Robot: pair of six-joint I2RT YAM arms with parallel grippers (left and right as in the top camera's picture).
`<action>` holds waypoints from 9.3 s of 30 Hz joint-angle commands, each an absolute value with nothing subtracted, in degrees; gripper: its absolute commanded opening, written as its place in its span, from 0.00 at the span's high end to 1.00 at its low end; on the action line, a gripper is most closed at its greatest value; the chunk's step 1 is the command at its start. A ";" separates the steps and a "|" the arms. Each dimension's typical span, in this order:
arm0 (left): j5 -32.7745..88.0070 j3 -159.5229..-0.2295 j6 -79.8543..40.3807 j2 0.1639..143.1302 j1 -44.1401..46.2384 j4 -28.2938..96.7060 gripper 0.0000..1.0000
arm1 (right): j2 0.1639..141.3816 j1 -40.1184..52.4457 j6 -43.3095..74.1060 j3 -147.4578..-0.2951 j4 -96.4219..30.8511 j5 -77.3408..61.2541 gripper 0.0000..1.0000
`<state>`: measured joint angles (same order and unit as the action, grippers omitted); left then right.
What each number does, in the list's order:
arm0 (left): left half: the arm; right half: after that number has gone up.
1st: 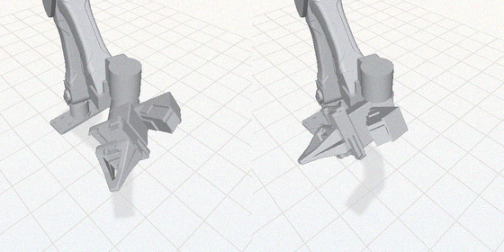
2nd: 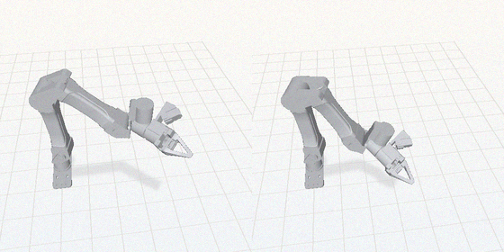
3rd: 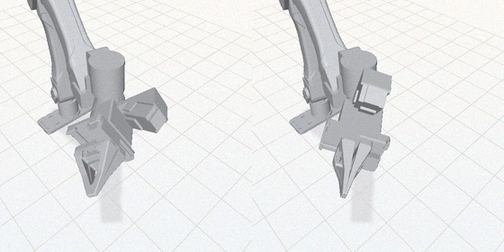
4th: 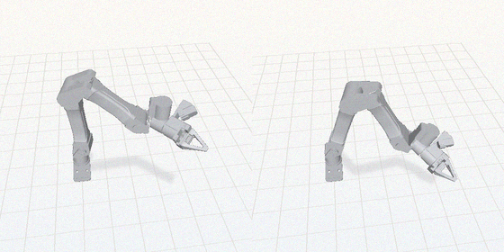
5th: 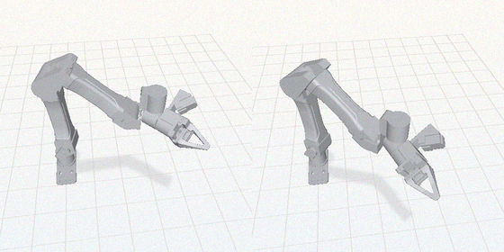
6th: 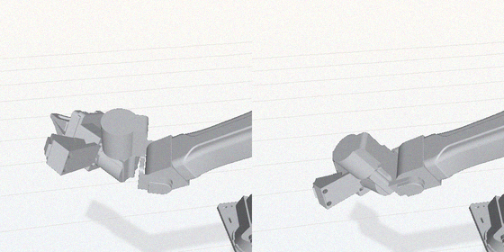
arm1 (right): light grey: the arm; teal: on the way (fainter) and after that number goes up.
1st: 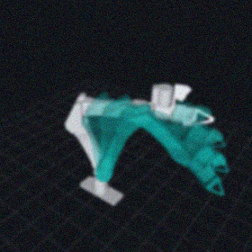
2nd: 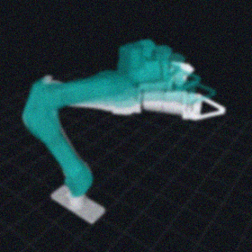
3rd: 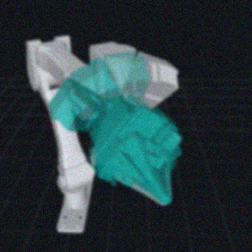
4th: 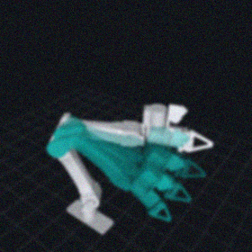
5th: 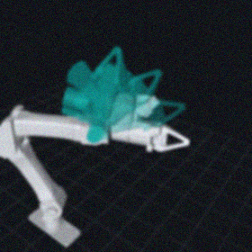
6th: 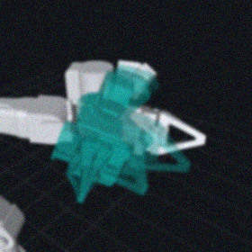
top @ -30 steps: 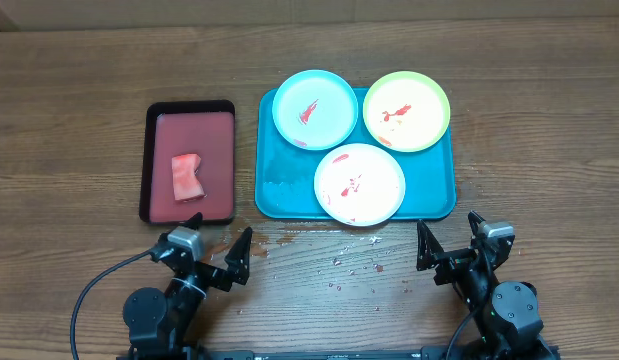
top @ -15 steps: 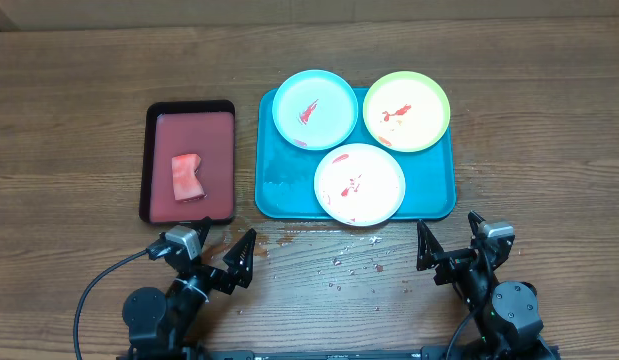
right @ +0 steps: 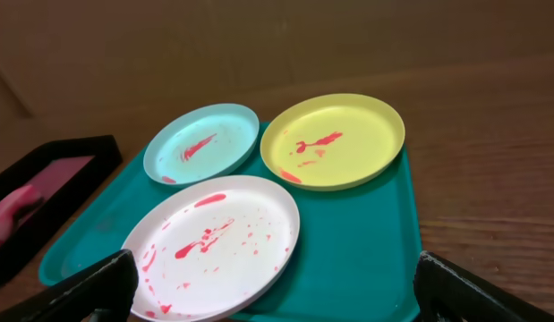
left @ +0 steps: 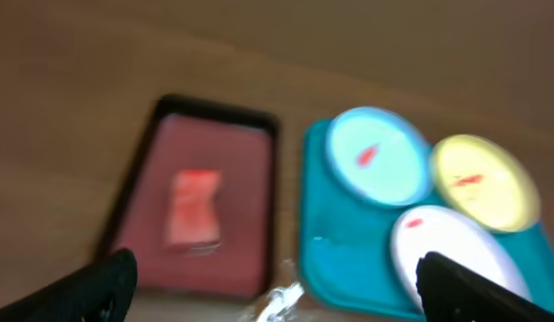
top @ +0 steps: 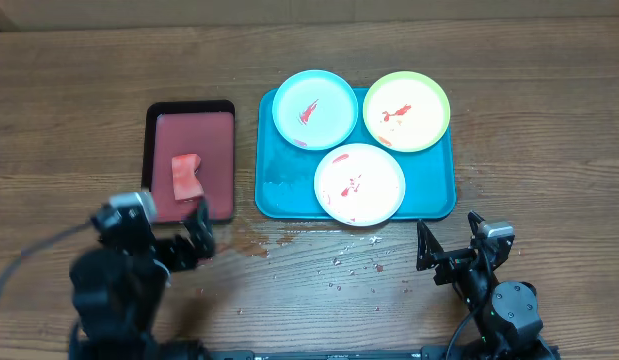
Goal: Clean dirty plates on tray and stack at the side
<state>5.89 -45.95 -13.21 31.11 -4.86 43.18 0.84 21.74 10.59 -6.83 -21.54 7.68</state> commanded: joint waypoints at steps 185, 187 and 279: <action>3.20 -80.09 -26.26 123.33 20.80 -5.65 0.96 | 110.59 21.30 18.11 -65.47 -0.67 -9.04 0.59; 2.33 -80.09 -27.05 123.33 20.80 -4.32 0.96 | 112.57 21.30 18.31 -67.46 -1.45 -9.04 0.56; -10.87 -90.59 -6.35 125.97 21.23 29.67 0.96 | 121.60 23.94 25.74 -74.02 -5.04 -5.65 0.96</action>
